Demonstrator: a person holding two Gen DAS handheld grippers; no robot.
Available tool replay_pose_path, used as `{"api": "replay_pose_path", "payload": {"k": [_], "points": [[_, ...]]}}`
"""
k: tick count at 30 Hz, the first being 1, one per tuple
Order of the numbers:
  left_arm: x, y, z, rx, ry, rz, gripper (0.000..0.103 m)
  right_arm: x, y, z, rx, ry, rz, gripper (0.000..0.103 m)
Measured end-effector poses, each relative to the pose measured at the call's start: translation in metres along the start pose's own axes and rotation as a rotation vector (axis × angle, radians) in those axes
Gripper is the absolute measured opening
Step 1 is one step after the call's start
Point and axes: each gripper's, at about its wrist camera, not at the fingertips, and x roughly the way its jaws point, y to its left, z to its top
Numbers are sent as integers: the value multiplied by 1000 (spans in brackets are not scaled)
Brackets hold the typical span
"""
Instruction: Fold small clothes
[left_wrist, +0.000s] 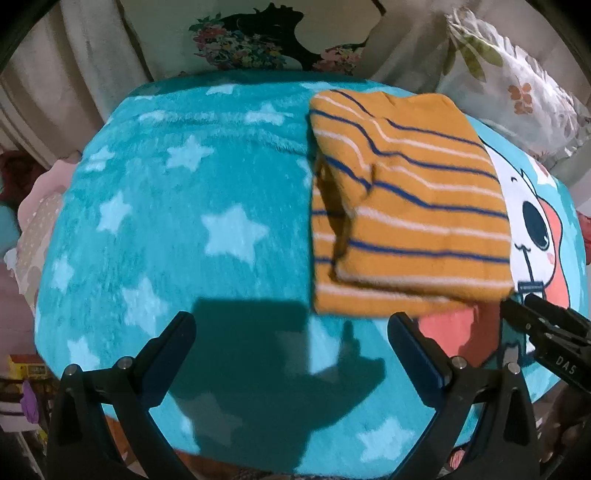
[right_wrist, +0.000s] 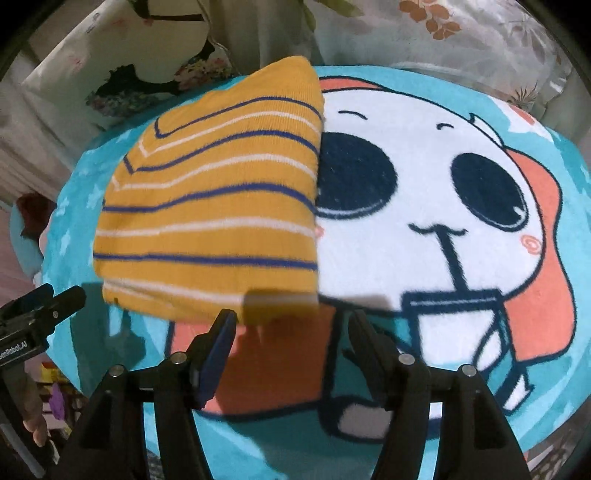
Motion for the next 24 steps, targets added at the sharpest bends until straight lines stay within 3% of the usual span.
{"api": "replay_pose_path", "payload": {"k": [12, 24], "points": [[-24, -34, -64, -30, 10, -10, 103, -36, -29, -55, -44, -21, -36, 68], [-42, -52, -107, -45, 9, -17, 103, -60, -35, -95, -82, -57, -54, 68]]}}
